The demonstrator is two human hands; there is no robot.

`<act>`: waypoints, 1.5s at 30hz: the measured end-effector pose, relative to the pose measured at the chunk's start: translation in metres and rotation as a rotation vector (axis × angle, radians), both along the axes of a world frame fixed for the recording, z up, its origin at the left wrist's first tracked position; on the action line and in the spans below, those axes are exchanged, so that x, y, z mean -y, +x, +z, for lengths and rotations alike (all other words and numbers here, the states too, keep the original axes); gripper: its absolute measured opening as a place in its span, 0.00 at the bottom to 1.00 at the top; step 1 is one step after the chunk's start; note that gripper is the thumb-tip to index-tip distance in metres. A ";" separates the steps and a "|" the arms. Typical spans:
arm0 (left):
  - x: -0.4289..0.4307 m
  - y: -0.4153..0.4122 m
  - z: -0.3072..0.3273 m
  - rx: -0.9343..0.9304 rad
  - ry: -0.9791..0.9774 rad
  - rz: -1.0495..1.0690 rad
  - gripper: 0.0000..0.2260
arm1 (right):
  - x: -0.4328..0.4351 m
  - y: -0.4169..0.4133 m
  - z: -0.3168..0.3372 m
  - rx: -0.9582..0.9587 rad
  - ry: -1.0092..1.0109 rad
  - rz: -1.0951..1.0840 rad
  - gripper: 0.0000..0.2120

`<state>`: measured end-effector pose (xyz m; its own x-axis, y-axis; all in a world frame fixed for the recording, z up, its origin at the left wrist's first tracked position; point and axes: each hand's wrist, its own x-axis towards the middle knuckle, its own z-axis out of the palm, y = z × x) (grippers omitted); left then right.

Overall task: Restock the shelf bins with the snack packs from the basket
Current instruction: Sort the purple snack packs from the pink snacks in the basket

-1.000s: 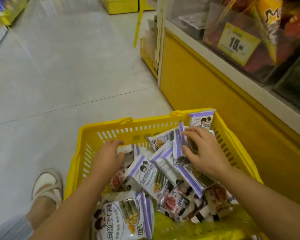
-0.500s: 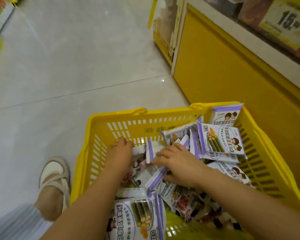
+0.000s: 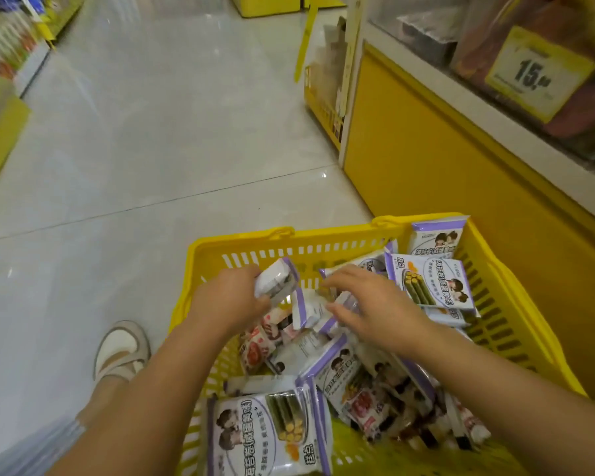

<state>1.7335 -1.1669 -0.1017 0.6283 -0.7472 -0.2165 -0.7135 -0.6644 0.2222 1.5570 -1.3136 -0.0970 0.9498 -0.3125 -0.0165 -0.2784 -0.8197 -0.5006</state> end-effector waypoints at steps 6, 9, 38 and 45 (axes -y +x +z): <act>0.042 -0.047 0.065 0.018 -0.392 -0.169 0.14 | 0.009 -0.011 0.053 0.389 0.831 -0.409 0.21; 0.065 -0.077 0.070 0.065 -0.517 -0.345 0.17 | 0.024 -0.024 0.063 0.492 0.885 -0.528 0.14; 0.014 0.014 -0.143 -0.410 0.441 0.037 0.39 | 0.051 -0.045 -0.037 -0.005 -0.450 -0.152 0.24; 0.018 0.024 -0.151 -0.269 0.491 -0.072 0.48 | 0.052 -0.044 -0.042 0.052 -0.445 -0.170 0.22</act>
